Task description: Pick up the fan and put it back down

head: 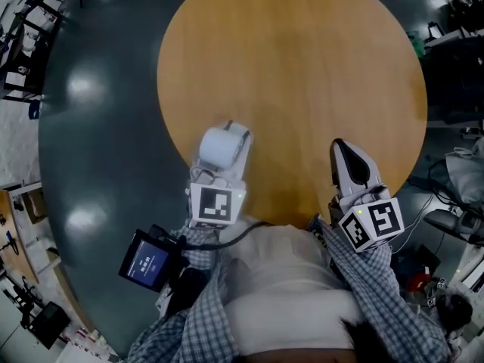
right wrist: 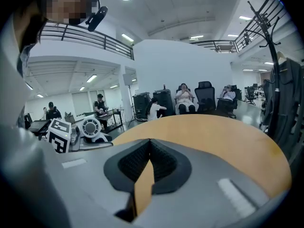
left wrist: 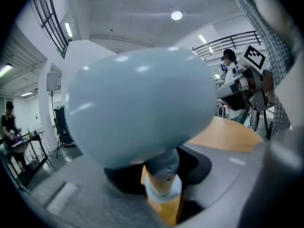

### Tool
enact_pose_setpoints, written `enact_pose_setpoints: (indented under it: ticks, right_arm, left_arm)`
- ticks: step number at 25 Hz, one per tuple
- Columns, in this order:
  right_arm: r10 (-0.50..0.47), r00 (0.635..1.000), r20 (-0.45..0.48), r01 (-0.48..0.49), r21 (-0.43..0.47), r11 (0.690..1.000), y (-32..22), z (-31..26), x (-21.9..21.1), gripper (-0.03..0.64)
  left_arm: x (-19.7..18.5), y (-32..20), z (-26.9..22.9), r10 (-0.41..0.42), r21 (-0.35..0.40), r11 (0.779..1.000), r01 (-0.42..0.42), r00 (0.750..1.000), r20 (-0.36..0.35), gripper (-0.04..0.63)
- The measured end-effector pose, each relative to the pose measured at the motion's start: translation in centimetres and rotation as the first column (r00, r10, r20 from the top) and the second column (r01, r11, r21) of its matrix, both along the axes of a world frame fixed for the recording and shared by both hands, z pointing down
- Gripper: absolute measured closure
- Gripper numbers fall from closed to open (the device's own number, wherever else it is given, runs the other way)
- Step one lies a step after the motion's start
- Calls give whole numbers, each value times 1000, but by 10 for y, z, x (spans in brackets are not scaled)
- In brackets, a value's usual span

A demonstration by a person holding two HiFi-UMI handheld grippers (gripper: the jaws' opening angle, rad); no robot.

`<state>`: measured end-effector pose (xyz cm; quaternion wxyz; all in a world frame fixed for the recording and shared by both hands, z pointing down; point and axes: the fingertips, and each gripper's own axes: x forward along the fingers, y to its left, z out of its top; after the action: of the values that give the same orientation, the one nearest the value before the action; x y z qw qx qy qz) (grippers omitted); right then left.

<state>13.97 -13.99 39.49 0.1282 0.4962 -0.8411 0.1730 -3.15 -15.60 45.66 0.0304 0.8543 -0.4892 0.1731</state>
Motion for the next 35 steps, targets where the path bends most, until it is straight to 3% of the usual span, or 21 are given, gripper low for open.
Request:
enact_pose_setpoints:
  ticks: [22,30,35]
  right_arm:
    - [-6,999,-54,2,-70,998,30,13,-6,615]
    - [0,998,-65,-5,-72,997,36,10,-7,615]
    - [1,998,-67,-6,-74,997,38,11,-2,615]
  left_arm:
    - [-6,14,44,-3,-94,996,4,1000,5,451]
    - [-10,9,43,-31,-90,996,24,996,-80,454]
    - [-8,10,41,-46,-77,996,39,995,-93,442]
